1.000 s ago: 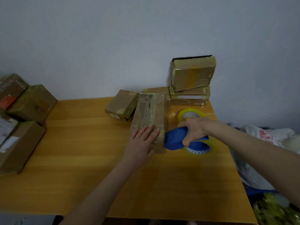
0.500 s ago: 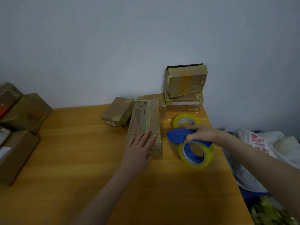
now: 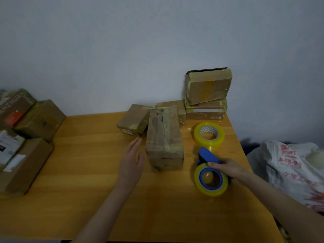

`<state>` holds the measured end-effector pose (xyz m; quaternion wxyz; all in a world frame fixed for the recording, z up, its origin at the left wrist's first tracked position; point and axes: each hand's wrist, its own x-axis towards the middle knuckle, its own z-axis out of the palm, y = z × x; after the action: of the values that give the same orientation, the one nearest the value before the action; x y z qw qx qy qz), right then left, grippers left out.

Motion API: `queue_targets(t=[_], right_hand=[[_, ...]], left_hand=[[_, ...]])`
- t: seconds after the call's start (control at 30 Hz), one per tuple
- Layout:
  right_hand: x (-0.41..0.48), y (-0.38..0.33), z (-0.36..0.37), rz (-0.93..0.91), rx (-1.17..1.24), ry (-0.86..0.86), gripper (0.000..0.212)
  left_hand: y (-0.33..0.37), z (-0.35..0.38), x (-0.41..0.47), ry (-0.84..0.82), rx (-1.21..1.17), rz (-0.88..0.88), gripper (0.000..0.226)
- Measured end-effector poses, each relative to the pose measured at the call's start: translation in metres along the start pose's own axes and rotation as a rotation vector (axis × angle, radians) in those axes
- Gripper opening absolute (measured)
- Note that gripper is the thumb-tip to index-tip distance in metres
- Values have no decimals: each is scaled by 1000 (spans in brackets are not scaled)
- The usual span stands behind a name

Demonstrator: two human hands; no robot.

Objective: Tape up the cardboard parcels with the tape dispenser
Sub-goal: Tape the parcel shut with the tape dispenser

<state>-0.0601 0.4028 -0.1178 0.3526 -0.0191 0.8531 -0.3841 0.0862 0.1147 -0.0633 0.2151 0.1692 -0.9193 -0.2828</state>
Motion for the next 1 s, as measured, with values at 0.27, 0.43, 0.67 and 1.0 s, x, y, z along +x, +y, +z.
queue_targets(t=[0.27,0.43,0.67,1.0], right_hand=[[-18,-81,49,-443,-105,306,47],[-19,-104,75,-458,-141,320,38],[-15,-103,74,-437,-152,280,39],[-12,-101,74,-409,-181,238,37]], left_hand=[[4,15,6,83,-137,-222,34],[13,26,12,-30,-203,-337,38],[-2,22,15,-109,-375,-436,35],[-10,21,16,-140,-351,-348,34]])
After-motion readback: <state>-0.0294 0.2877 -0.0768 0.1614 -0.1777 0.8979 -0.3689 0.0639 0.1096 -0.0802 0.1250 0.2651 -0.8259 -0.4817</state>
